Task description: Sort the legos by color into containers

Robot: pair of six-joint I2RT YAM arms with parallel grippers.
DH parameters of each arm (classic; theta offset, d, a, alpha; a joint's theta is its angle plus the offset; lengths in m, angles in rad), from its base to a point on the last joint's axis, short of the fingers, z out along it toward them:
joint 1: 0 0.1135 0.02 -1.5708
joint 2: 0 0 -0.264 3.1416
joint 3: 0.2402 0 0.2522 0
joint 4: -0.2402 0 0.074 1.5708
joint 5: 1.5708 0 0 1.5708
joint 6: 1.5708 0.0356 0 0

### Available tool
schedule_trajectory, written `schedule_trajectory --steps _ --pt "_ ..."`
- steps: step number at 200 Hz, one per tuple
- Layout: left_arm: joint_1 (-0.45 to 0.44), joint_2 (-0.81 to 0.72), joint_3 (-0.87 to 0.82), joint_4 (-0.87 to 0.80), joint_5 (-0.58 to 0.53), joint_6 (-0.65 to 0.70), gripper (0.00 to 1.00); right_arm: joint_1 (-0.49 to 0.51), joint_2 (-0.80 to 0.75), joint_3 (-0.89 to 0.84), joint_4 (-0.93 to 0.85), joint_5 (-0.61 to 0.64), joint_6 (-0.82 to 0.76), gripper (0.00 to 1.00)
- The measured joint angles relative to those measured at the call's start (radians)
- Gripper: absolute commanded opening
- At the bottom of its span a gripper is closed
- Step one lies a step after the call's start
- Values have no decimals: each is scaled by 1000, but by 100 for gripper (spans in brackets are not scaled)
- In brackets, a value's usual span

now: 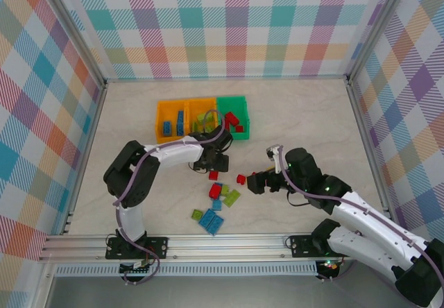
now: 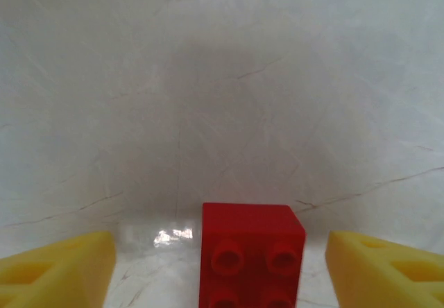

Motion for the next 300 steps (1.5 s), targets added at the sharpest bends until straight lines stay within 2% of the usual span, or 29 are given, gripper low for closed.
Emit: schedule_trajectory --steps 56,83,108,143,170,197,218,246,265,300 --pt "-1 10 13 -1 6 -6 30 0 34 0 1 5 3 100" --pt "-4 -20 14 1 8 3 24 0 68 0 0 -26 10 100" --pt "-11 -91 50 -5 -9 21 24 0 84 1 -8 -73 34 100" --pt "-14 -130 206 35 -79 82 24 14 110 17 -65 -128 61 100" --pt "-14 -67 358 71 -186 138 24 31 107 17 -92 -144 87 100" --pt "-9 87 523 108 -250 178 25 31 62 17 -102 -139 112 100" --pt "7 236 647 114 -268 187 32 31 25 16 -105 -131 122 100" --pt "35 376 745 109 -274 189 49 31 10 16 -125 -119 129 100" --pt "48 393 746 101 -268 187 53 31 4 14 -135 -113 131 100" --pt "54 342 718 111 -228 183 54 31 15 11 -134 -105 131 100"
